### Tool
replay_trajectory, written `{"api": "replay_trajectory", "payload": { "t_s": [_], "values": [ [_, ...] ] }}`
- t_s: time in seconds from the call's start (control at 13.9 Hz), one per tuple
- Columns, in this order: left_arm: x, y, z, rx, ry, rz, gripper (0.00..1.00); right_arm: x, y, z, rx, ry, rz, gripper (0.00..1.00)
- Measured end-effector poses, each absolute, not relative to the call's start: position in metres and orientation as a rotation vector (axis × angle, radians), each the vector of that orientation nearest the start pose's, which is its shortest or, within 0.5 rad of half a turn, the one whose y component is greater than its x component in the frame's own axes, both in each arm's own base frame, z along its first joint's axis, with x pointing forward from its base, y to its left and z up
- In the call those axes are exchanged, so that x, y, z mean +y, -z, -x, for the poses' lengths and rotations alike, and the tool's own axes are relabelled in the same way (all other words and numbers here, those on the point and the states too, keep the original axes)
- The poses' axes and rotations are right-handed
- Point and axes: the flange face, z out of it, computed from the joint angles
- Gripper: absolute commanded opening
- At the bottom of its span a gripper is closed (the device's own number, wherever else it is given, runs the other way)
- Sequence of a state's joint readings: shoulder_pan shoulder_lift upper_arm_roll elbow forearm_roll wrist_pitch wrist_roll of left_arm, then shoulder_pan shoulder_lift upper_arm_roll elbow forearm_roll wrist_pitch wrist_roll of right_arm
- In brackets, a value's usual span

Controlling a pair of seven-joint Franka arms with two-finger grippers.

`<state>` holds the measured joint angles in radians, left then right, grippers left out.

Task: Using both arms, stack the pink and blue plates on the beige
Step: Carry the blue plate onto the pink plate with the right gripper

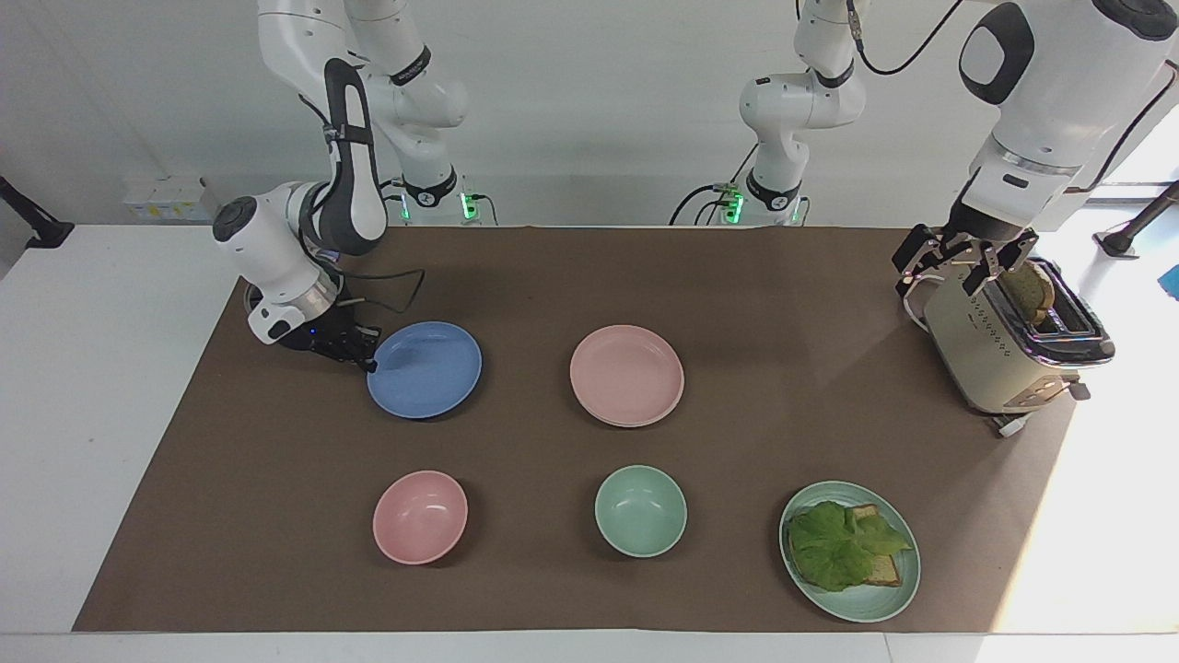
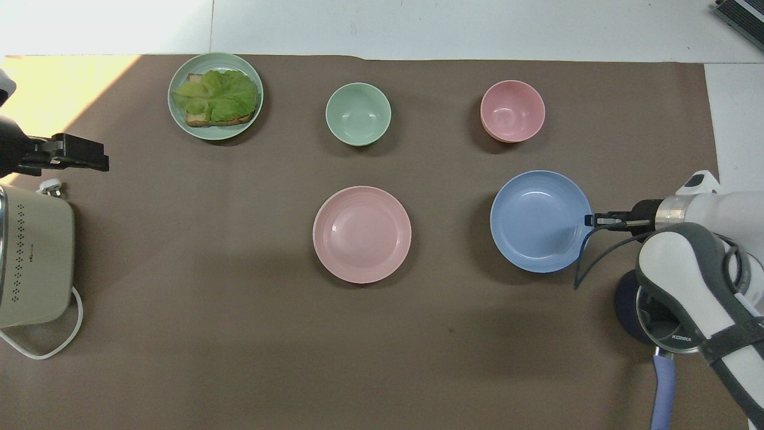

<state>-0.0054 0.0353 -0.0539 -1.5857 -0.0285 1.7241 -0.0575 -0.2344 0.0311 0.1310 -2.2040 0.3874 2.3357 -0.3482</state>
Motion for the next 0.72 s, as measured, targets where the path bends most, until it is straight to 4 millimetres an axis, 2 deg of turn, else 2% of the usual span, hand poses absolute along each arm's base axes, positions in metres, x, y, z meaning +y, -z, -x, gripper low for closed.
{"api": "replay_trajectory", "payload": {
  "t_s": [0.14,0.29,0.5,0.72],
  "values": [
    [-0.036,-0.612,-0.579,-0.002,0.161,3.174,1.0,-0.015,-0.412,-0.557,0.036,0.234,2.84,0.0],
    [-0.036,-0.612,-0.579,-0.002,0.161,3.174,1.0,0.042,-0.423,-0.562,0.067,0.209,2.841,0.0],
    [-0.036,-0.612,-0.579,-0.002,0.161,3.174,1.0,0.139,-0.417,-0.555,0.114,0.157,2.943,0.0],
    [-0.036,-0.612,-0.579,-0.002,0.16,3.174,1.0,0.213,-0.398,-0.55,0.157,0.116,2.948,0.0]
  ]
}}
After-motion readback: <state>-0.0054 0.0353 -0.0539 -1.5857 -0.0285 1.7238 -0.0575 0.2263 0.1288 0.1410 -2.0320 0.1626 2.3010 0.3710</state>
